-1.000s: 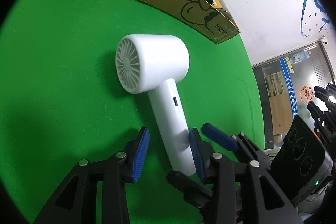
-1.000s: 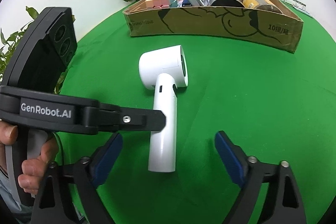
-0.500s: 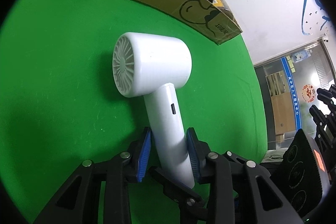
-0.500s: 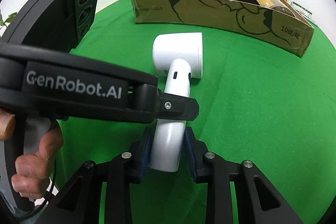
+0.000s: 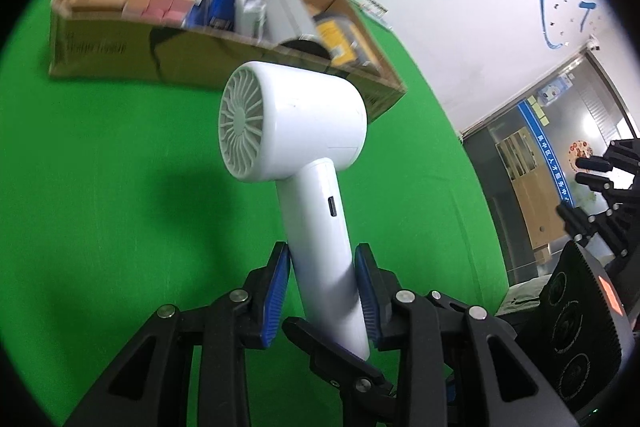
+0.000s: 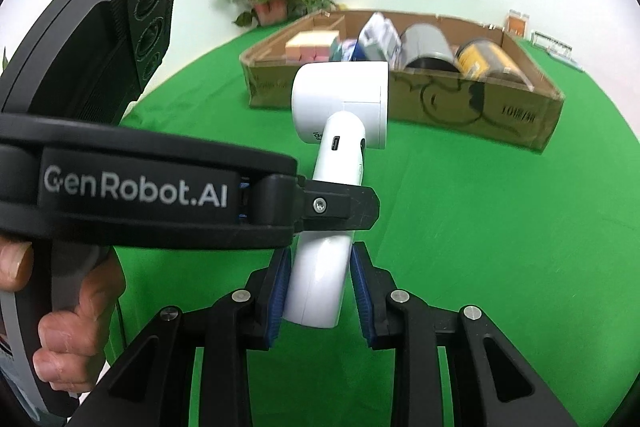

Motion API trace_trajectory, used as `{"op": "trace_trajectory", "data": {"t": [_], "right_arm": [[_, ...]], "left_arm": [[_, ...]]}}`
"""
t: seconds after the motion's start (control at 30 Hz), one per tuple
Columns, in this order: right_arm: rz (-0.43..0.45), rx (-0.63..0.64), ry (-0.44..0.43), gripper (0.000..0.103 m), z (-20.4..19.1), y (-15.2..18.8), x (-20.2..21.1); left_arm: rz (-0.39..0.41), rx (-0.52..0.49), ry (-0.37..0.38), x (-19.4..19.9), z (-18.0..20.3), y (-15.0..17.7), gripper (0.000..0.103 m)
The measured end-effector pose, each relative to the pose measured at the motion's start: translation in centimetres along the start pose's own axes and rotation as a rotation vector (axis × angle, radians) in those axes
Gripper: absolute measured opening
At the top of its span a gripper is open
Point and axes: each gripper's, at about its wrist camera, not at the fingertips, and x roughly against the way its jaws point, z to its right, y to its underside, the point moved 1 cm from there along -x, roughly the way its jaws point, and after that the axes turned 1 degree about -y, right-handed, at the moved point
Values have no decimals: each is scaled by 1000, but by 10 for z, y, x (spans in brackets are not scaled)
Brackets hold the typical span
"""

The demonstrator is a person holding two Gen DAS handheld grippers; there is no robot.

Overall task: Organize rigid objects
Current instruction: 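Lift the white fan with the left gripper and carry it over the box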

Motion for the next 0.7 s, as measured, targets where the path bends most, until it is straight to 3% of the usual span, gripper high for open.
{"op": "trace_trajectory", "data": {"t": [0.27,0.7], "right_arm": [[51,5,33,29,-2,-21,16],[77,10,49,29,-4,-39,17]], "left_arm": [[42,-50,22,11,10,-23,32],[65,-80,35,18,9,-34,32]]}}
